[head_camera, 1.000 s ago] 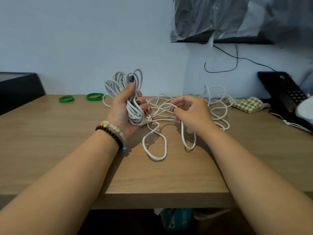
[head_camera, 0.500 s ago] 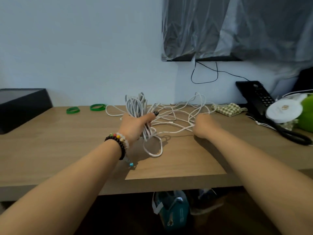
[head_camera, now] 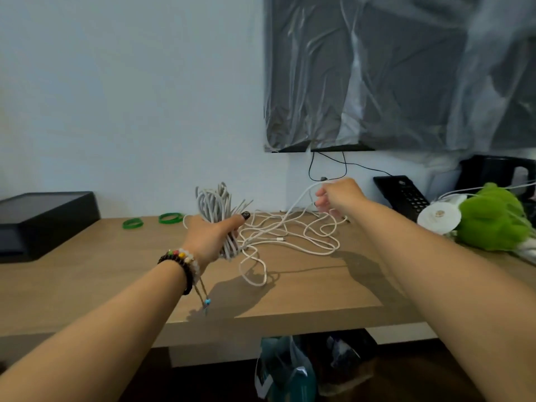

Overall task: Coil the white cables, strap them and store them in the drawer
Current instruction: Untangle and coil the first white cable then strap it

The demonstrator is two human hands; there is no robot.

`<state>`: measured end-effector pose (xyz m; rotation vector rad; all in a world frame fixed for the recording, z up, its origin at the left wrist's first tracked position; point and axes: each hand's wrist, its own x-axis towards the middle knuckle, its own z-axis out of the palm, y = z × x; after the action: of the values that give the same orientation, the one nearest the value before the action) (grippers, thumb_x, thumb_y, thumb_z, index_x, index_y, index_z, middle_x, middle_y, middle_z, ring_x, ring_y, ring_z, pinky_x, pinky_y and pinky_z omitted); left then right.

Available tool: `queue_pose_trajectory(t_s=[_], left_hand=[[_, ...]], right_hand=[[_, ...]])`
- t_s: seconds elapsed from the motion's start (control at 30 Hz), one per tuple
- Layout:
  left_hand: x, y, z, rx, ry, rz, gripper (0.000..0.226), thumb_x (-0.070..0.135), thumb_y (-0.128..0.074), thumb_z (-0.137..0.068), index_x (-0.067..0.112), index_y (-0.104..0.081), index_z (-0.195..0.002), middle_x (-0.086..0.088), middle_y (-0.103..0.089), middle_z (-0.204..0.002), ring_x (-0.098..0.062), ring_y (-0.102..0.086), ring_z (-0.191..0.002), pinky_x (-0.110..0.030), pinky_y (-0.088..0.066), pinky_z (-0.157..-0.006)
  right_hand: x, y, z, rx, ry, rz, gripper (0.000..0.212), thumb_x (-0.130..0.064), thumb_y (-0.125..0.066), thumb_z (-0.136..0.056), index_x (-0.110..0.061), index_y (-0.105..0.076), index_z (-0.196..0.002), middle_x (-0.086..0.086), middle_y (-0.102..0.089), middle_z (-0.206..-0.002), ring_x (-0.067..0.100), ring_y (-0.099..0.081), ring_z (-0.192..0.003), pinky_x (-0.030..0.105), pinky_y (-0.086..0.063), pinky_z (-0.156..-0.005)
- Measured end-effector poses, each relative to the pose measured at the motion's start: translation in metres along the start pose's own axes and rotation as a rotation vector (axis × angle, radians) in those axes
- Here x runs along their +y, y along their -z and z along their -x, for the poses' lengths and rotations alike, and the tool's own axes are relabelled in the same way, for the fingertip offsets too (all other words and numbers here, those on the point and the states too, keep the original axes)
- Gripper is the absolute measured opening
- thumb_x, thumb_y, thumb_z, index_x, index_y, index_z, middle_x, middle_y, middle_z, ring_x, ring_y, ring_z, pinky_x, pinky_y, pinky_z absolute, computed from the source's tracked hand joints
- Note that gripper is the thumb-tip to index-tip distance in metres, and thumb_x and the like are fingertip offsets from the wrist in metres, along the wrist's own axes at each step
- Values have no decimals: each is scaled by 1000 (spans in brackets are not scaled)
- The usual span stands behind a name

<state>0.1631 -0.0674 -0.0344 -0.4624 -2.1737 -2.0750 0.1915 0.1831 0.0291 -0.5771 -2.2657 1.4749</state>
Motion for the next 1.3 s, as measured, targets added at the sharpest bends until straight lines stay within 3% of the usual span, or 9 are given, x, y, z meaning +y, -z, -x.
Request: queue_pose_trajectory(t_s=[0.17, 0.33, 0.43, 0.53, 0.77, 0.93, 1.13, 1.23, 1.3], left_hand=[[18, -4, 9, 14, -27, 6, 23, 25, -77, -80, 7, -64, -74, -9, -64, -64, -23, -59, -55, -33, -51, -59], [34, -9, 15, 10, -42, -14, 23, 23, -79, -77, 6, -64, -73, -10, -64, -63, -25, -61, -59, -35, -52, -61], [45, -13, 22, -4, -63, -42, 24, 23, -80, -76, 7, -63, -70, -10, -62, -61, -24, -59, -56, -31, -50, -55], [53, -19, 29, -14, -71, -69, 23, 24, -80, -77, 8, -64, -72, -6, -61, -58, -19, -57, -49, -24, -42, -44], [63, -31, 30, 151, 145, 261, 27, 26, -76, -80, 3, -64, -74, -7, -63, -59, -20, -52, -47, -26, -42, -49], [63, -52, 40, -171, 382, 459, 16, 18, -55, -95, 3, -59, -101, -12, -72, -93, -13, -54, -40, -22, -45, -40], [50, -73, 53, -265, 431, 520, 22, 18, -51, -97, 5, -64, -86, -8, -66, -77, -12, -57, -44, -21, -46, -43], [41, -68, 48, -133, 367, 374, 23, 23, -65, -86, 5, -73, -75, -8, -64, -71, -17, -56, -52, -29, -45, -53], [41, -62, 48, -45, 334, 255, 23, 25, -72, -80, 3, -74, -85, -9, -67, -71, -18, -58, -49, -27, -45, -50]], right_hand=[[-50, 18, 22, 47, 233, 75, 20, -15, -53, -87, -17, -67, -72, -3, -68, -54, 20, -67, -80, 27, -47, -67], [-75, 39, 41, 61, 366, 29, 20, -14, -59, -83, -13, -72, -68, -2, -73, -64, 22, -69, -99, 36, -54, -87], [-84, 49, 50, 33, 379, -73, 17, -11, -63, -85, -13, -71, -69, 2, -75, -75, 18, -71, -93, 37, -52, -95], [-89, 53, 62, -10, 371, -150, 16, -15, -60, -90, -13, -69, -77, 8, -72, -74, 19, -72, -79, 32, -53, -89], [-104, 47, 100, -166, 192, -497, 30, -18, -43, -101, -4, -53, -77, 10, -54, -57, 29, -66, -69, 38, -57, -68], [-97, 39, 121, -261, 69, -680, 34, -20, -38, -104, -3, -51, -78, 11, -49, -56, 27, -60, -68, 40, -56, -61], [-51, 36, 133, -292, 83, -633, 26, -4, -36, -99, -5, -51, -77, 10, -49, -57, 29, -68, -75, 36, -60, -67], [-16, 36, 135, -240, 106, -547, 17, -5, -44, -98, -1, -59, -89, 10, -54, -59, 24, -65, -64, 35, -59, -66], [8, 33, 134, -233, 86, -424, 14, -11, -53, -96, -1, -60, -104, 11, -61, -69, 25, -66, -69, 33, -58, -62]])
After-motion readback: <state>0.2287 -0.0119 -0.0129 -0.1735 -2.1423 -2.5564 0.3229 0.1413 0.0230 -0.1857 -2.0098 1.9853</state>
